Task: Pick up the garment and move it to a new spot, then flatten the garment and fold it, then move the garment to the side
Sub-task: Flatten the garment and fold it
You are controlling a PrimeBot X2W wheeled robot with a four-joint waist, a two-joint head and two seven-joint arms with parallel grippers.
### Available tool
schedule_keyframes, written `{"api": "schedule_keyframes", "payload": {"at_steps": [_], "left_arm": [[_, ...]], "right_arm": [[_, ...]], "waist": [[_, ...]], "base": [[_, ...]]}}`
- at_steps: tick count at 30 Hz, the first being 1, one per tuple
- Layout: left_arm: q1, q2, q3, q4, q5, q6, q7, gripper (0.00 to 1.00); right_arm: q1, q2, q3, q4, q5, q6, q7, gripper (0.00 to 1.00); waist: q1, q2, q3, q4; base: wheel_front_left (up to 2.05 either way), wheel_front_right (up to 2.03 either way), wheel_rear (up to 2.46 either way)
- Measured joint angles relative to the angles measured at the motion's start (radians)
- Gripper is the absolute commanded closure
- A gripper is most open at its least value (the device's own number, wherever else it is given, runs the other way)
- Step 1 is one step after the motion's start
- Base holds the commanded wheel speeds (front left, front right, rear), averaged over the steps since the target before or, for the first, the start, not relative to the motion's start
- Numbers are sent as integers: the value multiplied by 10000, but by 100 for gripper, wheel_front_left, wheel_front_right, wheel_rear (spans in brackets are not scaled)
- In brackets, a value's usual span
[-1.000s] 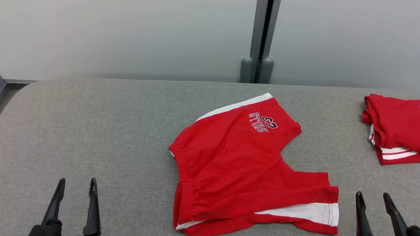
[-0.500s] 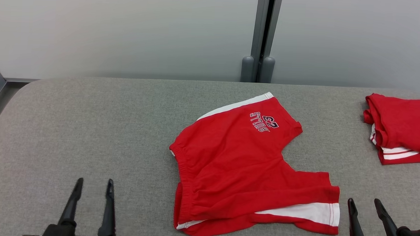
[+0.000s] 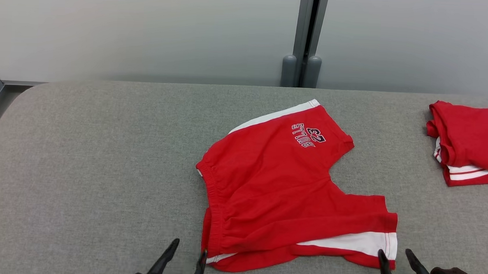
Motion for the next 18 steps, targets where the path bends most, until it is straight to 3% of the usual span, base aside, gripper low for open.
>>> {"api": "schedule_keyframes", "payload": {"at_steps": [10,18], "left_arm": [[-1462,564,-2360,1778,-1310,-38,0,0],[-2141,571,-3118,2585,-1649,-38,0,0]], "right_arm": [[-1168,-268,1212,1496,757,0,-240,0],[-1613,-313,1900,1975,1223,0,-499,0]], "waist": [[0,0,479,-65],[0,0,580,-111]], "base": [[0,0,0],[0,0,0]]}}
